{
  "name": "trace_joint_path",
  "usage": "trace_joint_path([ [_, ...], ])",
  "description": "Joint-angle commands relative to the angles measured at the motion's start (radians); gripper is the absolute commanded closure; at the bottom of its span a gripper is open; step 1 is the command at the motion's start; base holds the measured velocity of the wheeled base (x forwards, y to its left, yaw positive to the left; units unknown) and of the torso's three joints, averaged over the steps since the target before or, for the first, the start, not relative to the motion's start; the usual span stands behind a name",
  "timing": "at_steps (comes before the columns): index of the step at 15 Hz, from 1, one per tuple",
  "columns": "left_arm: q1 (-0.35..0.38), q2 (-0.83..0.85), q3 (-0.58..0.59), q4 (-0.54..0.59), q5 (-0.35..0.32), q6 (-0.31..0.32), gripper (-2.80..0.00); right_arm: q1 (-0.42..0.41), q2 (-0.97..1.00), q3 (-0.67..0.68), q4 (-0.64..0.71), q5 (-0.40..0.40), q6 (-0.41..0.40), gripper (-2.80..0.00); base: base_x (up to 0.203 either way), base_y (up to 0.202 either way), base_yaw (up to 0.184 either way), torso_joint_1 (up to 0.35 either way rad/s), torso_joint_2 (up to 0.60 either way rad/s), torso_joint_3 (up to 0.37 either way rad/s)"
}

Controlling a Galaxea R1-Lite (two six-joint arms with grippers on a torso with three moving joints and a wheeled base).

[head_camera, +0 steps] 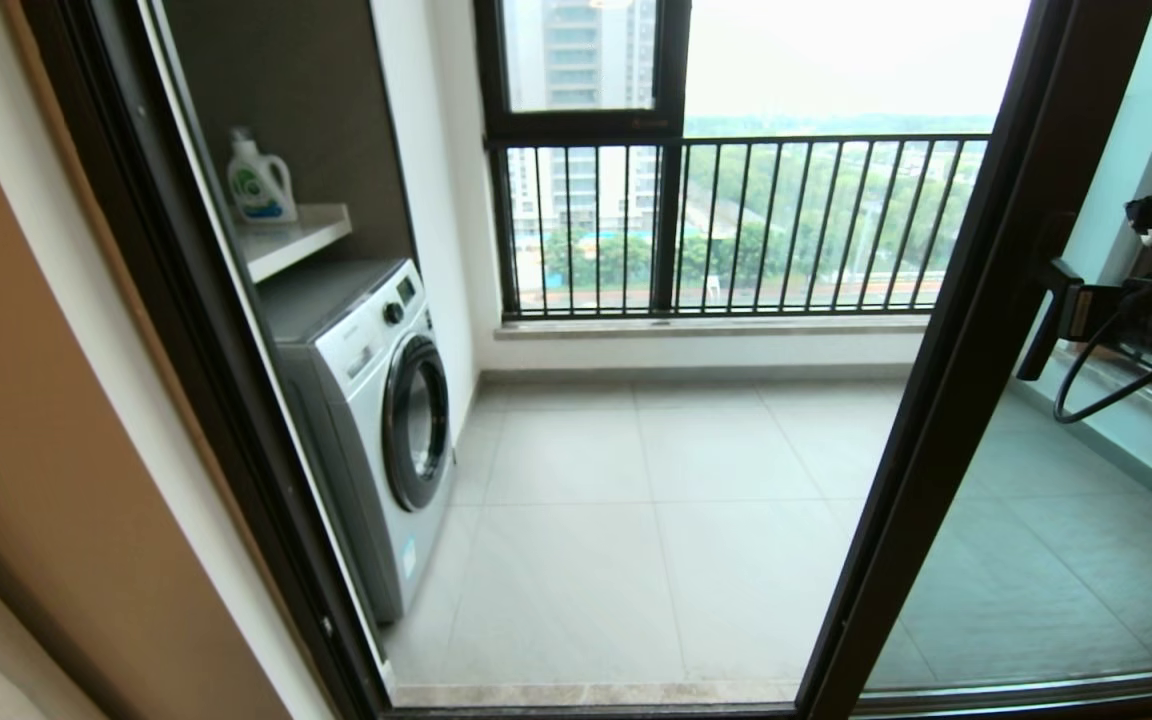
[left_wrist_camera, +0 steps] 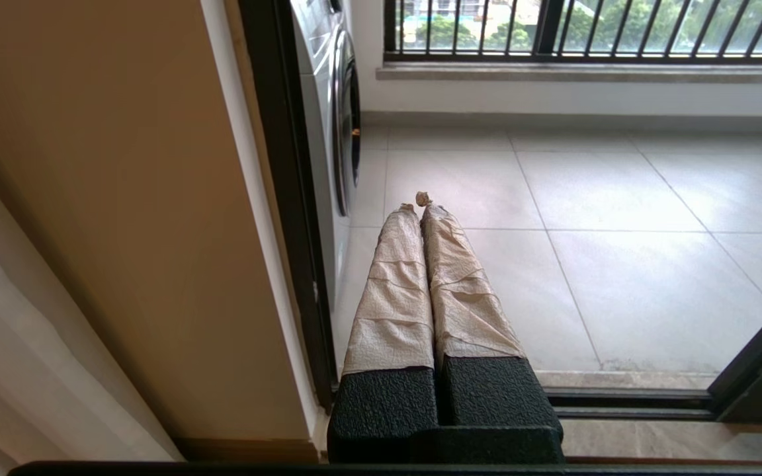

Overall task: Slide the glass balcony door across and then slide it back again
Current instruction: Close the slid door

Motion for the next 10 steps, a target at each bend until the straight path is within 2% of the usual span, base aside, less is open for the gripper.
trace_joint_path([
  [1,0.000,0.002,0.000,0.000,0.000,0.000,0.00,0.010,-0.004,0.008,-0.008,-0.002,-0.001,0.00,0.000,0.000,0.000,0.000,0.00,0.000],
  [7,0.000,0.002,0.000,0.000,0.000,0.000,0.00,0.080,-0.027,0.070,-0.048,-0.030,-0.002,0.00,0.000,0.000,0.000,0.000,0.00,0.000],
  [10,0.000,0.002,0.000,0.000,0.000,0.000,0.00,0.090,-0.030,0.072,-0.050,-0.033,-0.002,0.00,0.000,0.000,0.000,0.000,0.00,0.000],
])
